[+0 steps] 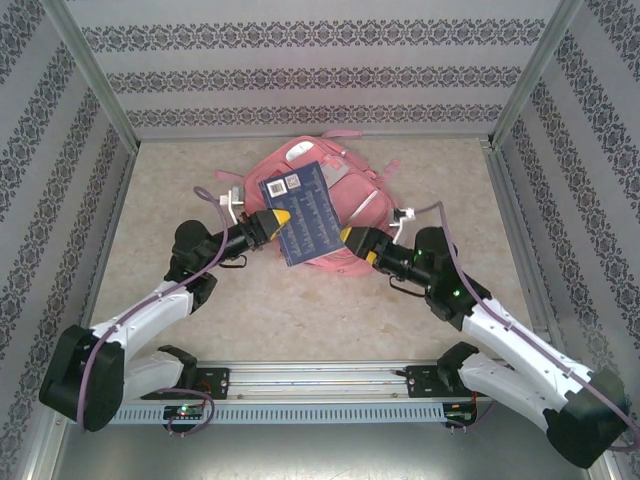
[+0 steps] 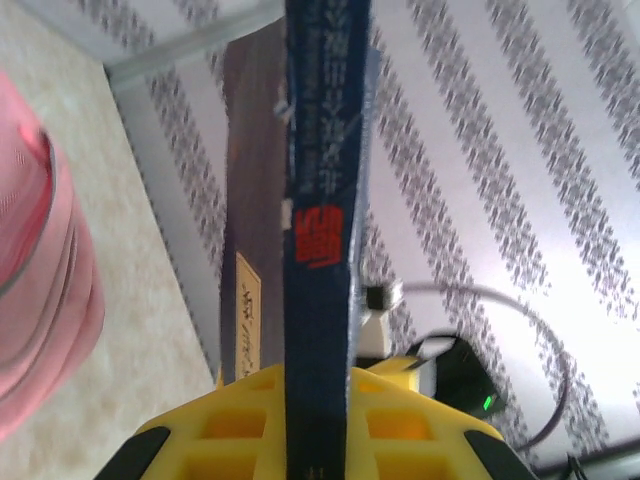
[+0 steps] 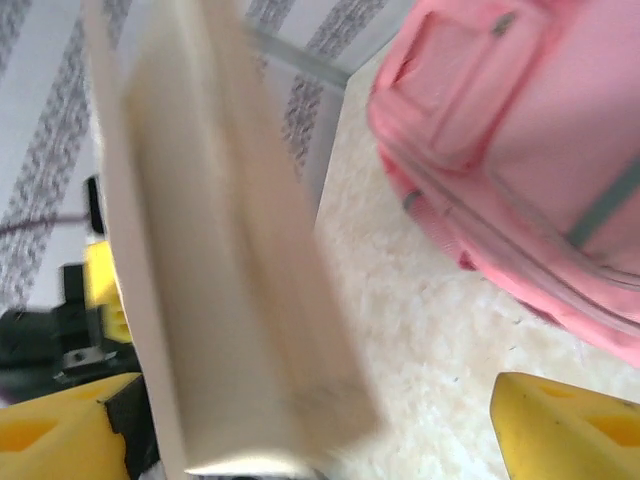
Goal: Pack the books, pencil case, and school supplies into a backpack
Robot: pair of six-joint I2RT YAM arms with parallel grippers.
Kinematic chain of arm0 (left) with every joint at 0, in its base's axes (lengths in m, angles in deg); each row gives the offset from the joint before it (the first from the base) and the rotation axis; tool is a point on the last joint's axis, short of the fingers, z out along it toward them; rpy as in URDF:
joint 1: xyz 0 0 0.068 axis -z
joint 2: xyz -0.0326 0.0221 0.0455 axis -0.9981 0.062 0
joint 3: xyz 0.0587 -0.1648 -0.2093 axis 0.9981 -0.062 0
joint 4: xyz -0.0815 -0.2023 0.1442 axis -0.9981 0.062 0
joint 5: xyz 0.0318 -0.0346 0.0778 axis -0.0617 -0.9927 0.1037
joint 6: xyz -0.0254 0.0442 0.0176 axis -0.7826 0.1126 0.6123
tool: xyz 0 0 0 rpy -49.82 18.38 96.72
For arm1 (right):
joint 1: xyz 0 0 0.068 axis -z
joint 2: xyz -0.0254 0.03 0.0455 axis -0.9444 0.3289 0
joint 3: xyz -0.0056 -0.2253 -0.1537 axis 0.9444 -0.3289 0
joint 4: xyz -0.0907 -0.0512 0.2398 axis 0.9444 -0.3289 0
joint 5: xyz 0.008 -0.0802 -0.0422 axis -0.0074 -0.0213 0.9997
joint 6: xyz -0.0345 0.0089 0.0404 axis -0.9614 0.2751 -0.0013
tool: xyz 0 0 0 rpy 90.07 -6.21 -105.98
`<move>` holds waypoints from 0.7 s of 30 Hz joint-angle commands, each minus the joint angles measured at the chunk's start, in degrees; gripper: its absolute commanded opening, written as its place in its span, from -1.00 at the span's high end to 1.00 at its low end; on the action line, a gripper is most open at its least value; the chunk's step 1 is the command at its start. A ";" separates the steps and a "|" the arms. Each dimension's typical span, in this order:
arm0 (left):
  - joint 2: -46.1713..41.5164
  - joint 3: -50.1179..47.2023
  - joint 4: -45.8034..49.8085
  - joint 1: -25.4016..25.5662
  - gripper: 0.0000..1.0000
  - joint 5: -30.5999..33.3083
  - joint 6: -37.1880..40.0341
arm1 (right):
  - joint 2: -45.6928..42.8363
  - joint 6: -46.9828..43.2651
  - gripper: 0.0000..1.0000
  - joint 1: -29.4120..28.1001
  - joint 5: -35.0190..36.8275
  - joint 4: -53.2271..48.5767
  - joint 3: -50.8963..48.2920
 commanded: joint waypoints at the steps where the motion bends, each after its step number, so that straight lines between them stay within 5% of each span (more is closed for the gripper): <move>1: -2.36 2.75 -2.44 2.30 1.00 12.31 0.79 | -1.61 10.47 -0.81 -4.33 11.33 8.21 -4.12; 13: -0.64 2.82 -2.49 8.19 1.00 23.82 -0.93 | 8.74 8.90 -0.82 -14.90 19.02 39.19 -4.82; 21: 1.09 3.38 -3.43 9.58 1.00 24.57 -2.80 | 12.28 4.89 -0.62 -15.50 23.12 42.28 -2.88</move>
